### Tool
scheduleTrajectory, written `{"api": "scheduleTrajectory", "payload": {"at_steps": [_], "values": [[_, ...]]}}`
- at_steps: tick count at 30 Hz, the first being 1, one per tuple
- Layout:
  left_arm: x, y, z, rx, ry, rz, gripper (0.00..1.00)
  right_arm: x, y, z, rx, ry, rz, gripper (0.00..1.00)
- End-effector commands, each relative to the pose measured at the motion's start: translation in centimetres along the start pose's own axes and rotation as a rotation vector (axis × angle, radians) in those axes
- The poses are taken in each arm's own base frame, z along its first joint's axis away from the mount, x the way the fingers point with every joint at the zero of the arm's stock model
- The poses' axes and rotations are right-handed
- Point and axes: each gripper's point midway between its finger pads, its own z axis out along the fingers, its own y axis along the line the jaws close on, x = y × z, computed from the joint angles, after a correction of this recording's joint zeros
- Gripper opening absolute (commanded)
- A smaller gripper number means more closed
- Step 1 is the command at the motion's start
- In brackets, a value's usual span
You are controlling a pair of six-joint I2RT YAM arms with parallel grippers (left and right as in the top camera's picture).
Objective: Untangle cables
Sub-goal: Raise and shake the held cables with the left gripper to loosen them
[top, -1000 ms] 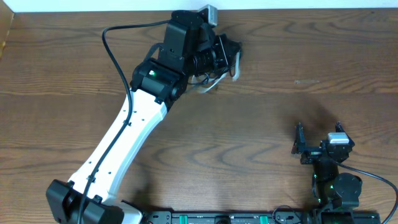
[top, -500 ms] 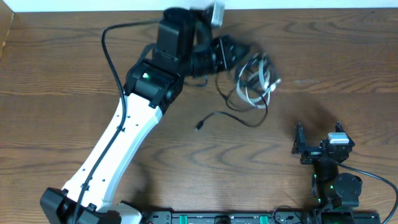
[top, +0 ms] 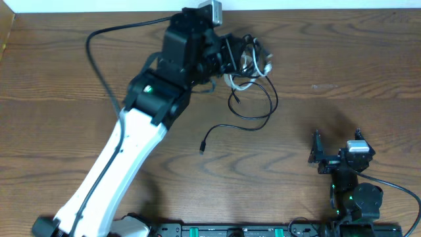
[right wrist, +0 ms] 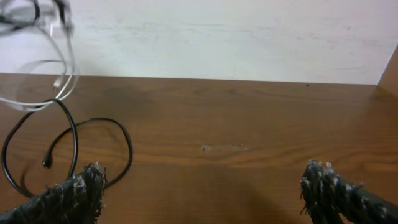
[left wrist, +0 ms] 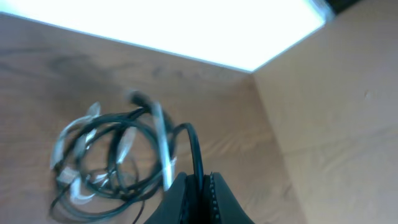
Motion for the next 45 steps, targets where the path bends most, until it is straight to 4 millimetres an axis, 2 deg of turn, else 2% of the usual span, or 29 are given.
{"api": "scheduleTrajectory", "payload": {"at_steps": [1, 3, 5, 7, 10, 15, 17, 20, 25, 27, 29, 30, 33, 35, 36, 38, 39, 40, 41, 43, 45], "values": [[2.4, 2.0, 0.6, -0.101, 0.082, 0.148, 0.08, 0.2, 0.0, 0.0, 0.002, 0.005, -0.005, 0.99], [4.9, 5.5, 1.7, -0.244, 0.181, 0.182, 0.08, 0.2, 0.0, 0.0, 0.002, 0.005, -0.005, 0.99], [6.8, 7.2, 2.3, -0.292, 0.272, 0.213, 0.07, 0.2, 0.0, 0.0, 0.002, 0.005, -0.005, 0.99], [6.9, 7.6, 2.1, -0.300, 0.285, 0.225, 0.08, 0.2, 0.0, 0.0, 0.002, 0.005, -0.005, 0.99], [4.8, 6.0, 0.9, -0.265, 0.225, 0.229, 0.08, 0.2, 0.0, 0.0, 0.002, 0.005, -0.005, 0.99], [0.1, 1.4, -2.4, -0.173, 0.056, 0.268, 0.08, 0.2, 0.0, 0.0, 0.002, 0.005, -0.005, 0.99], [-0.2, 0.8, -3.2, -0.160, 0.033, 0.267, 0.08, 0.2, 0.0, 0.0, 0.002, 0.005, -0.005, 0.99], [1.1, 2.0, -2.7, -0.193, 0.088, 0.253, 0.08, 0.2, 0.0, 0.0, 0.002, 0.005, -0.005, 0.99], [6.1, 7.1, 0.5, -0.325, 0.294, 0.134, 0.08, 0.2, 0.0, 0.0, 0.002, 0.005, -0.005, 0.99], [7.6, 7.9, 1.6, -0.329, 0.364, 0.111, 0.08, 0.2, 0.0, 0.0, 0.002, 0.005, -0.005, 0.99], [7.4, 7.4, 1.8, -0.301, 0.358, 0.072, 0.08, 0.2, 0.0, 0.0, 0.002, 0.005, -0.005, 0.99], [6.8, 6.6, 1.8, -0.265, 0.340, 0.057, 0.08, 0.2, 0.0, 0.0, 0.002, 0.005, -0.005, 0.99], [3.9, 2.0, 1.2, -0.057, 0.275, 0.064, 0.08, 0.2, 0.0, 0.0, 0.002, 0.005, -0.005, 0.99], [1.3, -2.1, -0.3, 0.132, 0.203, 0.075, 0.08, 0.2, 0.0, 0.0, 0.002, 0.005, -0.005, 0.99], [0.4, -3.3, -1.0, 0.179, 0.172, 0.068, 0.08, 0.2, 0.0, 0.0, 0.002, 0.005, -0.005, 0.99], [-0.7, -3.7, -1.8, 0.179, 0.122, 0.056, 0.08, 0.2, 0.0, 0.0, 0.002, 0.005, -0.005, 0.99], [-0.9, -2.9, -1.8, 0.136, 0.108, 0.050, 0.08, 0.2, 0.0, 0.0, 0.002, 0.005, -0.005, 0.99], [-0.8, -1.2, -1.6, 0.041, 0.097, 0.034, 0.08, 0.2, 0.0, 0.0, 0.002, 0.005, -0.005, 0.99], [-0.5, 1.1, -1.4, -0.081, 0.087, 0.020, 0.08, 0.2, 0.0, 0.0, 0.002, 0.005, -0.005, 0.99], [0.7, 7.3, -1.9, -0.430, 0.053, -0.027, 0.08, 0.2, 0.0, 0.0, 0.002, 0.005, -0.005, 0.99], [2.1, 11.3, -2.7, -0.673, 0.060, 0.004, 0.08, 0.2, 0.0, 0.0, 0.002, 0.005, -0.005, 0.99]]}}
